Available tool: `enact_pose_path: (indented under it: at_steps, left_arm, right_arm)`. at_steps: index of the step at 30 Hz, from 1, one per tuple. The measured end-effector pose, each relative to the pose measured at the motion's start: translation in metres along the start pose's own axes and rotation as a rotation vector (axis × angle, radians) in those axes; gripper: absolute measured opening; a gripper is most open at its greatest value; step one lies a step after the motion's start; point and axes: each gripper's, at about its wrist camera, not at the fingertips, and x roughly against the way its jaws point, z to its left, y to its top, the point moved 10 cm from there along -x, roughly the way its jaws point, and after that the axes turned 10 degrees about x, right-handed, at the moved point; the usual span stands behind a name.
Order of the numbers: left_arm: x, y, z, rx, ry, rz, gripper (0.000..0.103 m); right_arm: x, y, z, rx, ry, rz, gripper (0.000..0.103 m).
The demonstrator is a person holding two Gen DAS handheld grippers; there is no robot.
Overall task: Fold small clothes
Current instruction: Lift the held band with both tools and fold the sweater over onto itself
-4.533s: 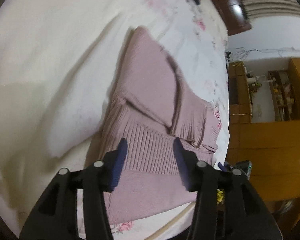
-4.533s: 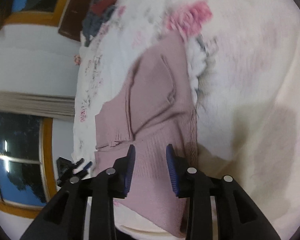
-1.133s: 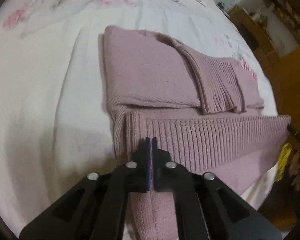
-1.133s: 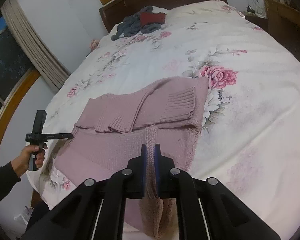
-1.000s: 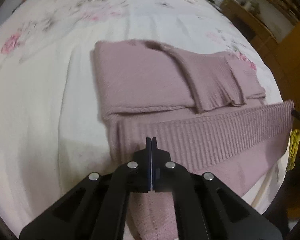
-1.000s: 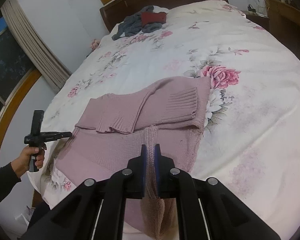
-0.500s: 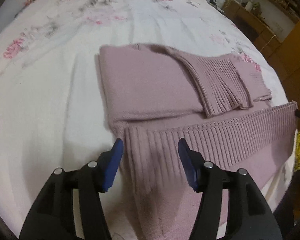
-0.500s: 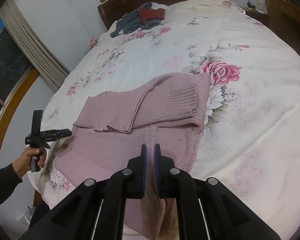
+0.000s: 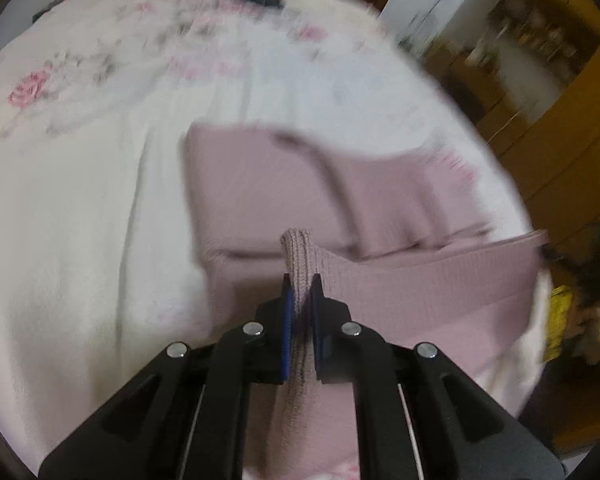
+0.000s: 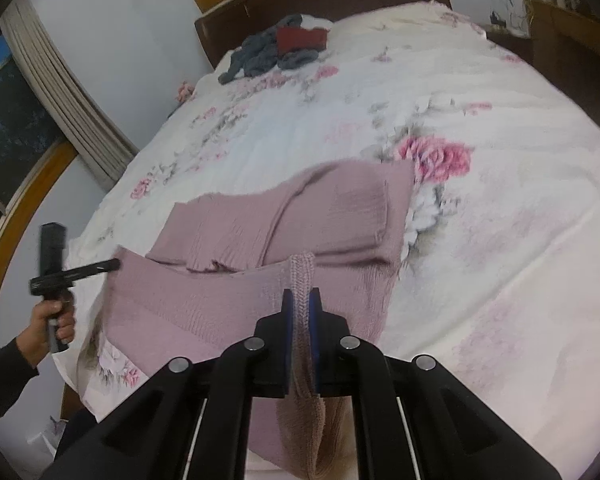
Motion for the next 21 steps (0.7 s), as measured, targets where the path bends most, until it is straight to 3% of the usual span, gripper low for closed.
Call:
enact_pose_path:
  at_steps: [4,8,13,21]
  left_arm:
    - [0.044,0.033,-0.027,-0.008,-0.080,-0.127,0.006]
    - [0.057,0.073,-0.034,0.009,-0.110,-0.181,0.006]
    - [0.032,0.124,-0.019,0.054,-0.091,-0.171,0.006]
    - [-0.047,0.167,0.015,0.106,0.005,-0.074,0.006]
  right_arm:
    - [0.014,0.029,-0.004,0.008,-0.027,-0.064,0.007]
    - [0.018,0.071,-0.014,-0.002,-0.053,-0.116,0.007]
    - [-0.005,0.131,-0.039,-0.021,-0.081,-0.127,0.007]
    - [-0.077,0.170,-0.078,-0.053,-0.128,-0.037,0.007]
